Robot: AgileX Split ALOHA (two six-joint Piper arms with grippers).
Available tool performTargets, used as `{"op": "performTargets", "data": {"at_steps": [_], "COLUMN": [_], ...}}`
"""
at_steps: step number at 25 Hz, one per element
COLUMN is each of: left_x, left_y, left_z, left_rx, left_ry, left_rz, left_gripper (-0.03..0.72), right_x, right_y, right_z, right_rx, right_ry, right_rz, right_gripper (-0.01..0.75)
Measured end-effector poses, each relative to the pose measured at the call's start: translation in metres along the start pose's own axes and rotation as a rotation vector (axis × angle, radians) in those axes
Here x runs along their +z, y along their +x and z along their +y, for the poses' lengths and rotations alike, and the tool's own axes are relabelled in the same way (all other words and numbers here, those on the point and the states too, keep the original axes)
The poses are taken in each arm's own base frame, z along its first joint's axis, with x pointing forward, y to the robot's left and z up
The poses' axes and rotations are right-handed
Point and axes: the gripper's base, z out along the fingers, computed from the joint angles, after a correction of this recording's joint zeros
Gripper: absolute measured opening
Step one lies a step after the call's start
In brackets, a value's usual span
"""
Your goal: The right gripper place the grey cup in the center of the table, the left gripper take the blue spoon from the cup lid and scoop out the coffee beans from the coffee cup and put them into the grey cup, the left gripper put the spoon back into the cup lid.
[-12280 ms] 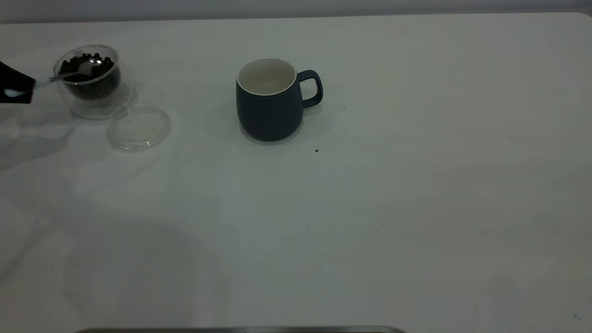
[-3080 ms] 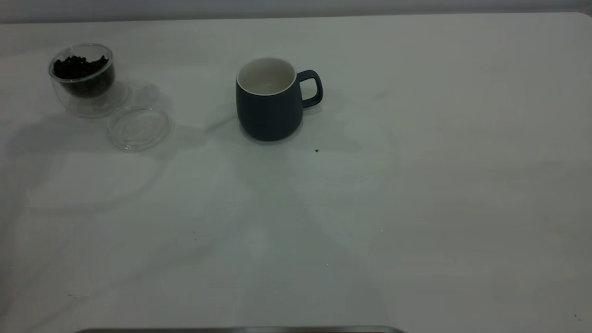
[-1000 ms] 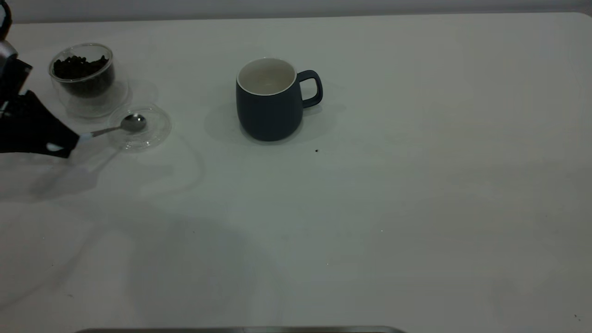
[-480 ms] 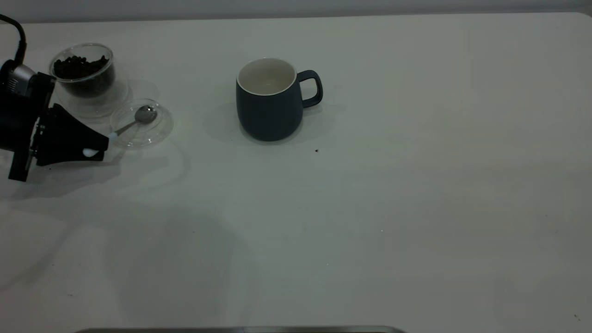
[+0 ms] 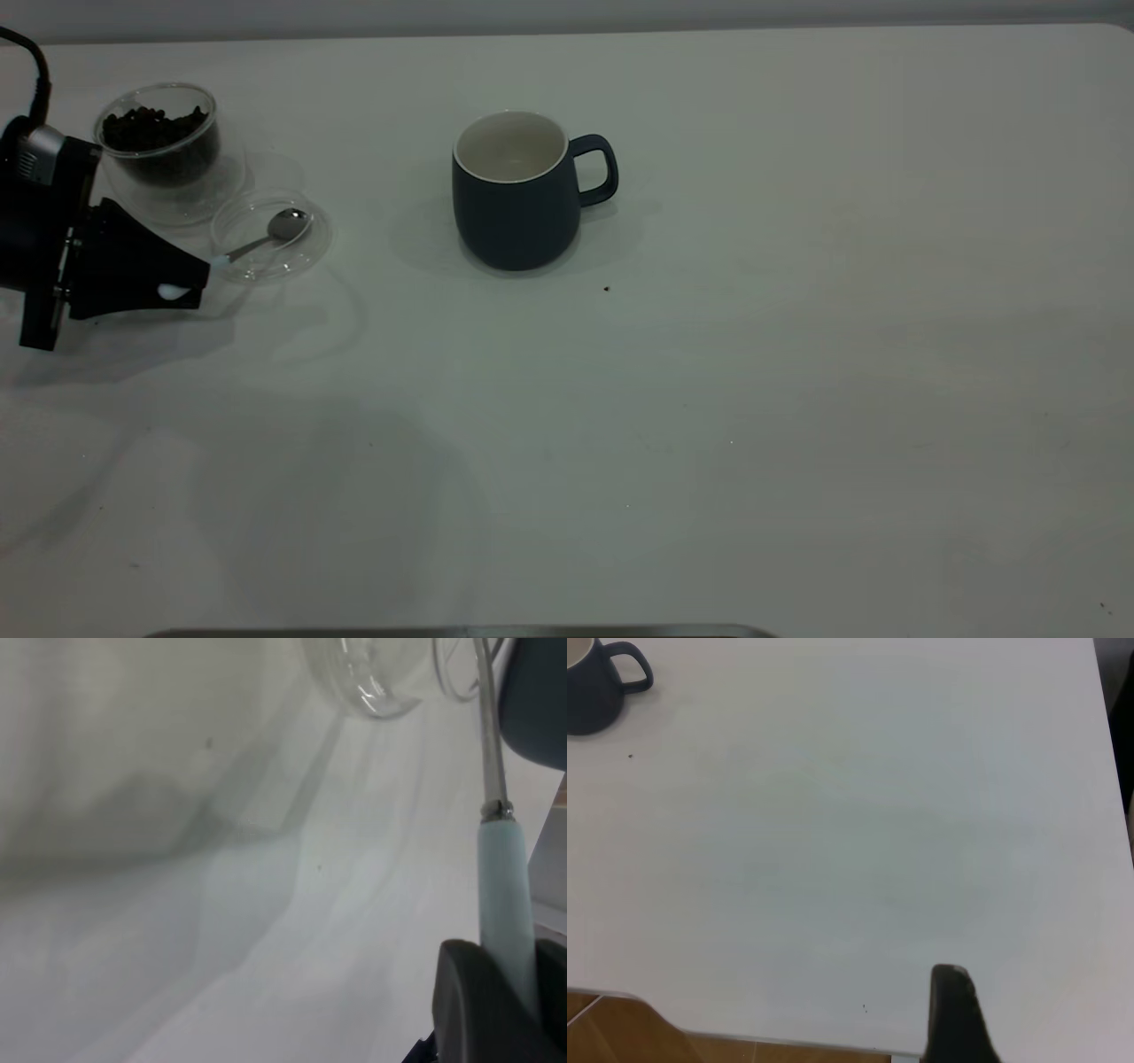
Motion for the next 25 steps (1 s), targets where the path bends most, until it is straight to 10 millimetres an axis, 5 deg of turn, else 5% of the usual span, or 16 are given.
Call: {"op": "performTargets", "data": {"at_steps": [4, 10, 16, 22, 25], "left_x": [-0.005, -0.013, -0.038, -0.083, -0.109], "left_y": [-0.001, 0.0, -0.001, -0.004, -0.008], "left_z": [0.003, 0.005, 0.006, -0.024, -0.056], "left_rx": [-0.016, -0.062, -0.088, -0.021, 0.042], "left_ry": [0.007, 0.043, 0.085, 0.147, 0.16], "left_rz": [-0.014, -0.017, -0.062, -0.137, -0.234], "left_gripper": [0.182, 0.345, 0.417, 0.42, 0.42], "right_x": [0.0, 0.0, 0.0, 0.0, 0.0], "right_y": [0.0, 0.0, 0.0, 0.0, 0.0], "right_z": [0.0, 0.0, 0.0, 0.0, 0.0], "right_rx": [0.0, 0.0, 0.0, 0.0, 0.0], "right_ry": [0.0, 0.0, 0.0, 0.0, 0.0], "right_rz": [0.0, 0.0, 0.0, 0.0, 0.0], "right_gripper": [0.453, 0.453, 0.453, 0.453, 0.453]}}
